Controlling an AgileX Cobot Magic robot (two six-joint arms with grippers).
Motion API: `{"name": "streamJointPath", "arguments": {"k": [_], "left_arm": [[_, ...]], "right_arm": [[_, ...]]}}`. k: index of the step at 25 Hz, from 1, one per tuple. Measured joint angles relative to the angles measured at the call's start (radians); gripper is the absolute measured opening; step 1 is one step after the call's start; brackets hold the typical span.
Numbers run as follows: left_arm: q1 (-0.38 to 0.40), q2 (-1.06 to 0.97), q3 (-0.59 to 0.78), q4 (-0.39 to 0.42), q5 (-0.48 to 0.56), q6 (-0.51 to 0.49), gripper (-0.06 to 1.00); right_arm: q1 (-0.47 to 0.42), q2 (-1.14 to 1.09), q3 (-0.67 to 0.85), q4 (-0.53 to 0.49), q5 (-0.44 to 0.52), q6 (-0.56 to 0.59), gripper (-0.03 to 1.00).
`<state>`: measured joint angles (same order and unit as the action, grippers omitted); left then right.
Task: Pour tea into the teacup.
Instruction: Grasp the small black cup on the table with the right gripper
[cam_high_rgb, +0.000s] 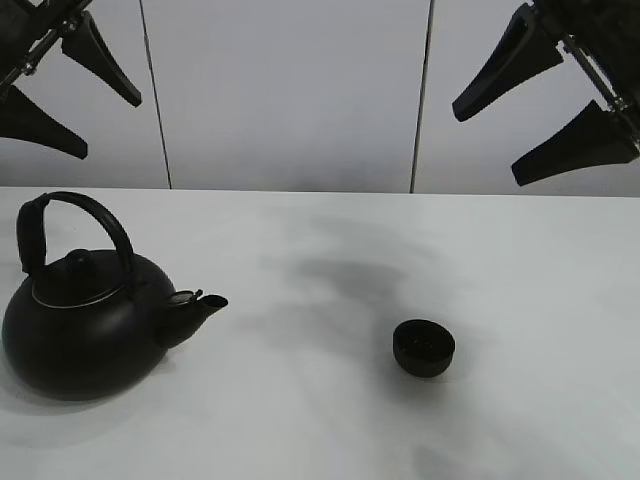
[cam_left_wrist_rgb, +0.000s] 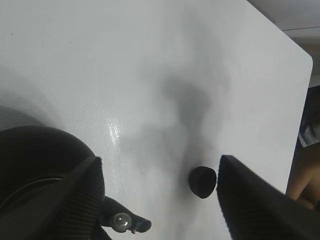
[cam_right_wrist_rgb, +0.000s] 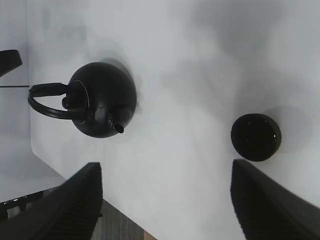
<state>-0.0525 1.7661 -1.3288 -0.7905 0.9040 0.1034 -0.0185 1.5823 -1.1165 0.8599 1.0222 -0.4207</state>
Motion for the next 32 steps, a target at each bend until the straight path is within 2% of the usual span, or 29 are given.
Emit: {"name": "streamJointPath", "arguments": {"k": [7, 13, 15, 18, 21, 23, 27, 32], "left_arm": [[0.0, 0.0, 0.0, 0.0, 0.0, 0.0, 0.48], [0.0, 0.0, 0.0, 0.0, -0.001, 0.0, 0.48], [0.0, 0.0, 0.0, 0.0, -0.001, 0.0, 0.48], [0.0, 0.0, 0.0, 0.001, -0.001, 0.0, 0.48], [0.0, 0.0, 0.0, 0.001, -0.001, 0.0, 0.48], [0.0, 0.0, 0.0, 0.001, -0.001, 0.0, 0.48], [0.0, 0.0, 0.0, 0.001, -0.001, 0.0, 0.48], [0.0, 0.0, 0.0, 0.001, -0.001, 0.0, 0.48]], "right_arm": [[0.0, 0.0, -0.01, -0.025, 0.008, 0.0, 0.5], [0.022, 0.001, -0.207, -0.243, 0.159, 0.118, 0.5], [0.077, 0.001, -0.297, -0.364, 0.184, 0.168, 0.5], [0.223, 0.001, -0.406, -0.554, 0.194, 0.235, 0.5], [0.36, 0.001, -0.444, -0.719, 0.21, 0.281, 0.5], [0.416, 0.01, -0.445, -0.792, 0.216, 0.312, 0.52], [0.453, 0.074, -0.445, -0.834, 0.216, 0.342, 0.6], [0.453, 0.179, -0.445, -0.838, 0.213, 0.346, 0.61]]}}
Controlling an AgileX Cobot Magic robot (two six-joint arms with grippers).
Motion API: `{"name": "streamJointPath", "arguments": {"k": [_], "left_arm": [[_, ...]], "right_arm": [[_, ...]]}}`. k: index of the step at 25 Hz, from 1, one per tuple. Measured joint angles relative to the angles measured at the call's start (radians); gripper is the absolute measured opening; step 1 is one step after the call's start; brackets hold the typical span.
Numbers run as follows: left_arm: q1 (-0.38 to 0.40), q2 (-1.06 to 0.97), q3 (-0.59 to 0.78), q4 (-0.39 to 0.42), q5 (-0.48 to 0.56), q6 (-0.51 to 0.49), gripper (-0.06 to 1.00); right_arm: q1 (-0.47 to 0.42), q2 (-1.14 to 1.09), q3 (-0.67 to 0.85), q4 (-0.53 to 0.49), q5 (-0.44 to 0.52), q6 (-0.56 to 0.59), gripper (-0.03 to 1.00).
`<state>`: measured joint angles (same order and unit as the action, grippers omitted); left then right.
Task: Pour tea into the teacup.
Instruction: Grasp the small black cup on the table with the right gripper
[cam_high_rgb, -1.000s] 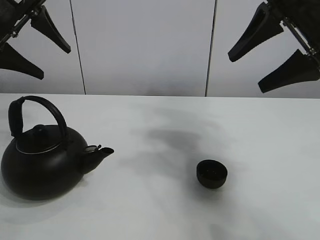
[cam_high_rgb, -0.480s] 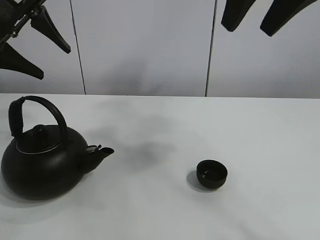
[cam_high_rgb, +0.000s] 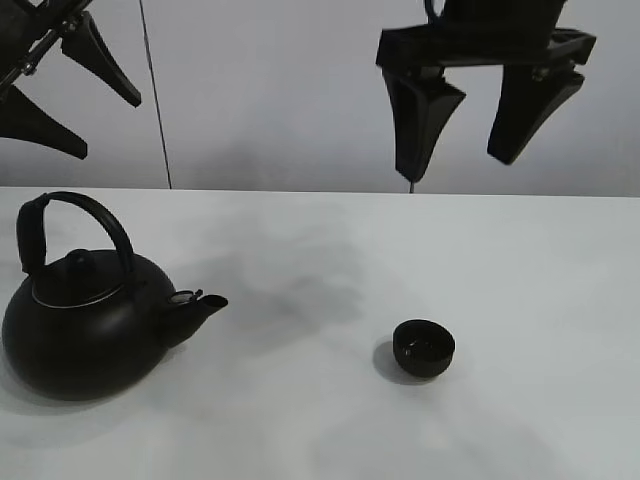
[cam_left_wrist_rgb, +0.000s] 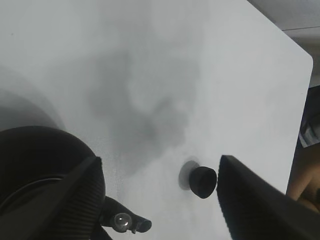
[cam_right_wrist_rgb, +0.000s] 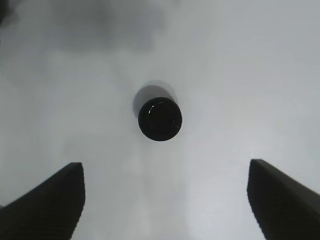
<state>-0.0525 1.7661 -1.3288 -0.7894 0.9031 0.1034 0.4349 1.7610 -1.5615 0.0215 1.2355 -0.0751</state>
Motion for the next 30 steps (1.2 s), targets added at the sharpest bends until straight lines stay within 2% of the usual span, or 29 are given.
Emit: {"name": "streamJointPath", "arguments": {"k": [6, 15, 21, 30], "left_arm": [[0.0, 0.0, 0.0, 0.0, 0.0, 0.0, 0.48], [0.0, 0.0, 0.0, 0.0, 0.0, 0.0, 0.48], [0.0, 0.0, 0.0, 0.0, 0.0, 0.0, 0.48], [0.0, 0.0, 0.0, 0.0, 0.0, 0.0, 0.48]], "right_arm": [[0.0, 0.117, 0.006, 0.044, -0.033, 0.003, 0.61], [0.0, 0.149, 0.246, 0.069, -0.238, -0.001, 0.61], [0.0, 0.149, 0.282, 0.068, -0.339, -0.001, 0.61], [0.0, 0.182, 0.284, 0.055, -0.367, 0.009, 0.61]]}}
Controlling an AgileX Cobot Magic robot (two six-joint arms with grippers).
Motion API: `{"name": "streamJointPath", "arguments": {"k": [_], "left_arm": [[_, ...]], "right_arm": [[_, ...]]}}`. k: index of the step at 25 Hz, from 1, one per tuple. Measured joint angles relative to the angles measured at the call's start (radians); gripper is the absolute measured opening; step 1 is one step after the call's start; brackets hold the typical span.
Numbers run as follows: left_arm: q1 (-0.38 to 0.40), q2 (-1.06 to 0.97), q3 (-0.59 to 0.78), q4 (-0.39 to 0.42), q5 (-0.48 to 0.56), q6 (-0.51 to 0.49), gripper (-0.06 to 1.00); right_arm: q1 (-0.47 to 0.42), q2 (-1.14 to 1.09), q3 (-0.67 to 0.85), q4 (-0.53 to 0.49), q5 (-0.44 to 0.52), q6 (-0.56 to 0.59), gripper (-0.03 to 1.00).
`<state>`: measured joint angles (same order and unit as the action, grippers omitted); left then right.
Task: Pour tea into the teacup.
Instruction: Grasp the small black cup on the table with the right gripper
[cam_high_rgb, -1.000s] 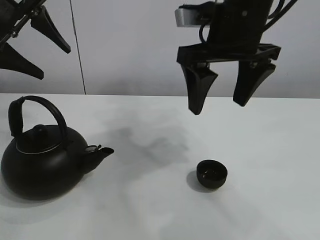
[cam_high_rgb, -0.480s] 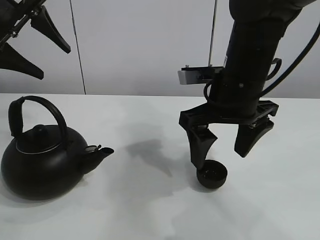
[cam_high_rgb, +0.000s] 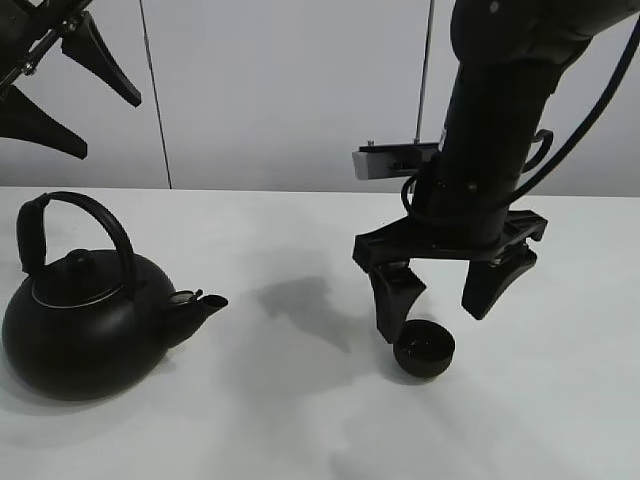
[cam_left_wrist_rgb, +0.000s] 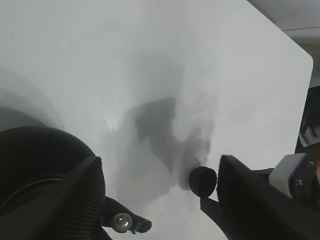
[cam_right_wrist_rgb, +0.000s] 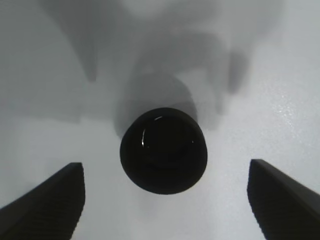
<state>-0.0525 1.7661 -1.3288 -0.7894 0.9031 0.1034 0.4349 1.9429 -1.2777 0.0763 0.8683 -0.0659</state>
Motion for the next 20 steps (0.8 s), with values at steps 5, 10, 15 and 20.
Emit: {"name": "streamJointPath", "arguments": {"k": [5, 10, 15, 20], "left_arm": [[0.0, 0.0, 0.0, 0.0, 0.0, 0.0, 0.48], [0.0, 0.0, 0.0, 0.0, 0.0, 0.0, 0.48], [0.0, 0.0, 0.0, -0.001, 0.0, 0.0, 0.48], [0.0, 0.0, 0.0, -0.001, 0.0, 0.0, 0.48]], "right_arm": [[0.0, 0.04, 0.0, -0.01, 0.0, 0.012, 0.61], [0.0, 0.062, 0.0, -0.019, -0.018, 0.013, 0.61], [0.0, 0.085, 0.0, -0.023, -0.026, 0.015, 0.61], [0.0, 0.095, 0.0, -0.023, -0.026, 0.018, 0.57]]}}
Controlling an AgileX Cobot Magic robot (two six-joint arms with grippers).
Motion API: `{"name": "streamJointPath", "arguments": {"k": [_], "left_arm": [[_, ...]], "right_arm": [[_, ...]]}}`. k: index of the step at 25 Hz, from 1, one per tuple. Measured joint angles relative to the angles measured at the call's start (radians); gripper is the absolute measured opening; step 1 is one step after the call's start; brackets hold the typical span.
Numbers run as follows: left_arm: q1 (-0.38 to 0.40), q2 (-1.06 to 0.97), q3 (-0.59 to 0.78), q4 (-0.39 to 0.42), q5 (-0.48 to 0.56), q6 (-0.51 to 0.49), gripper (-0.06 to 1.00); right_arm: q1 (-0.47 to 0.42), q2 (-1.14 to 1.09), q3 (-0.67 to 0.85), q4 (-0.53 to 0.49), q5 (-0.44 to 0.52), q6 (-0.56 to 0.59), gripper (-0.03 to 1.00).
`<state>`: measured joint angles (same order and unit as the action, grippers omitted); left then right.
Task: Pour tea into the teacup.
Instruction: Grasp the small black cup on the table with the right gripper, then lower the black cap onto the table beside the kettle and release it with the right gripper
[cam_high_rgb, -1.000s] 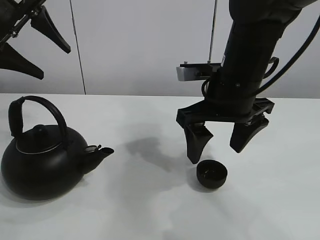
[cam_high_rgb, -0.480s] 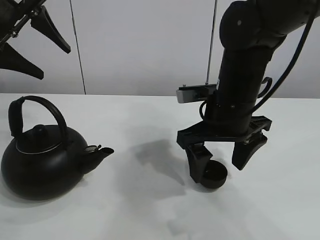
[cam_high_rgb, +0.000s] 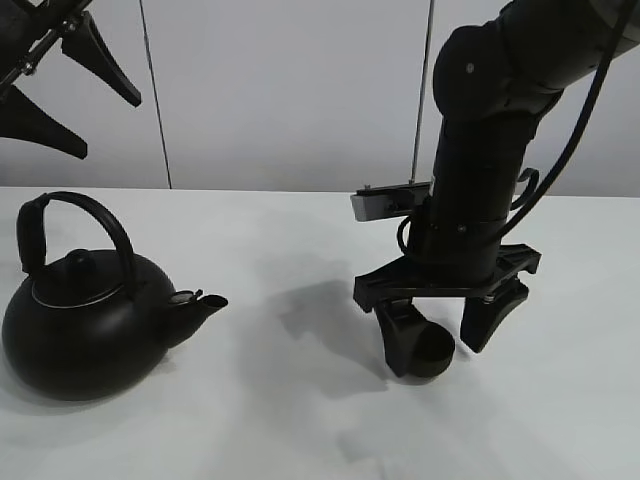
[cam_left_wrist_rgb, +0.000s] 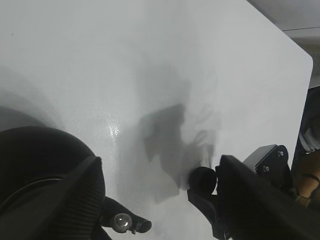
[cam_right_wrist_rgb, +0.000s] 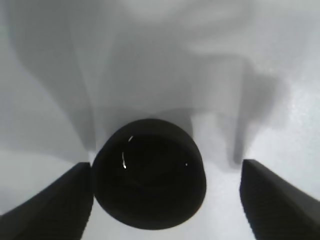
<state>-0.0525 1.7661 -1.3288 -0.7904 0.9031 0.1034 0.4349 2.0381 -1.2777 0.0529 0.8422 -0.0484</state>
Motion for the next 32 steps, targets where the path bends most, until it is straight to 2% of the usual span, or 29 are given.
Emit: {"name": "streamJointPath", "arguments": {"k": [4, 10, 23, 32], "left_arm": [[0.0, 0.0, 0.0, 0.0, 0.0, 0.0, 0.48], [0.0, 0.0, 0.0, 0.0, 0.0, 0.0, 0.48], [0.0, 0.0, 0.0, 0.0, -0.001, 0.0, 0.48], [0.0, 0.0, 0.0, 0.0, -0.002, 0.0, 0.48]], "right_arm": [[0.0, 0.0, 0.0, 0.0, -0.001, 0.001, 0.4], [0.0, 0.0, 0.0, 0.001, -0.001, 0.002, 0.4], [0.007, -0.076, -0.088, 0.098, 0.026, 0.002, 0.4], [0.158, -0.061, -0.09, 0.119, -0.035, 0.002, 0.4]]}}
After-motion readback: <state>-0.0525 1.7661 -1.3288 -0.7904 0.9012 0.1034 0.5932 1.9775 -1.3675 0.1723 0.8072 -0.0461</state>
